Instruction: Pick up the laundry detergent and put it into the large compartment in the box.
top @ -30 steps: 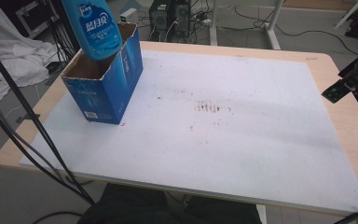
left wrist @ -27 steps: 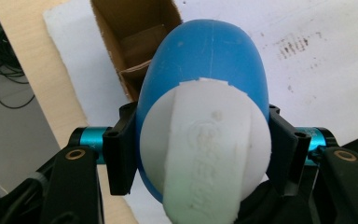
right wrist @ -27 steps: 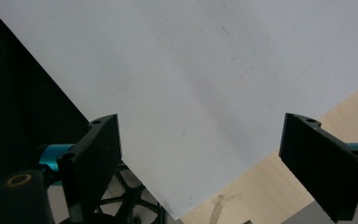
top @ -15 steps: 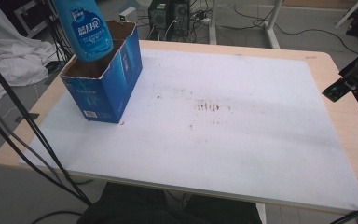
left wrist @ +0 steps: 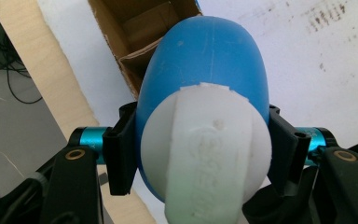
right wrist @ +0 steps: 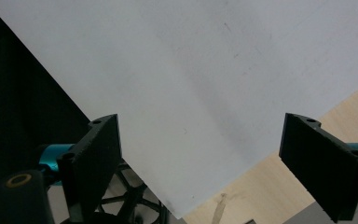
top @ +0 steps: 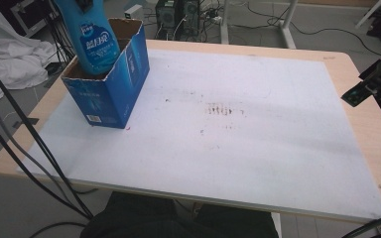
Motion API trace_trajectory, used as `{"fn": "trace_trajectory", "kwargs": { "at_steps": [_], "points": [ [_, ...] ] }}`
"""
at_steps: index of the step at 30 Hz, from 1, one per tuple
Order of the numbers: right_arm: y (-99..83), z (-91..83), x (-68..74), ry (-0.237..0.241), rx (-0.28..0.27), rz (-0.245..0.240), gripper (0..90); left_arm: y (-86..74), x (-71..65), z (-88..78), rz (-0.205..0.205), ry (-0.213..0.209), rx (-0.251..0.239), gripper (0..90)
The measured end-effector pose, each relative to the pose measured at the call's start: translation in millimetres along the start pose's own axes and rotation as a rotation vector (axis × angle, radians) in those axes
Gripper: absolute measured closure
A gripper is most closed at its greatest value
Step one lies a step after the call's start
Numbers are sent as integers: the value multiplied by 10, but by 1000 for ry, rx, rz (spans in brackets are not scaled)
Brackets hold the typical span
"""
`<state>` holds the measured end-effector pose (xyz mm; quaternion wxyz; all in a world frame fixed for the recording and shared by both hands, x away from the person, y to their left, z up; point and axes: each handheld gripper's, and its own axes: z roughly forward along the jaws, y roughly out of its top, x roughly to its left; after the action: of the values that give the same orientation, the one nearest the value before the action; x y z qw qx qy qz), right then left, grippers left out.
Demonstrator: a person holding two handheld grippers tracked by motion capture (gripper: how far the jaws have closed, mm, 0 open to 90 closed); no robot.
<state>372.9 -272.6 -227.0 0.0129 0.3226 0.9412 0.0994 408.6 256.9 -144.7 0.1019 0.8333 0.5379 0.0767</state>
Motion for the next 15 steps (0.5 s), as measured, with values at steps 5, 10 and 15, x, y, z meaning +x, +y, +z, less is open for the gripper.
{"fn": "trace_trajectory", "kwargs": {
  "at_steps": [5, 10, 15],
  "points": [
    [-6, 3, 8, -1, 0, 7, 121, 5, -32, 116, 18, 6, 23, 376],
    [-20, 3, -3, -1, 0, 1, 121, -1, -46, 216, 27, 8, 40, 376],
    [-23, 15, -4, 1, 1, 4, 121, -14, -54, 313, 34, 22, 56, 376]
  ]
}}
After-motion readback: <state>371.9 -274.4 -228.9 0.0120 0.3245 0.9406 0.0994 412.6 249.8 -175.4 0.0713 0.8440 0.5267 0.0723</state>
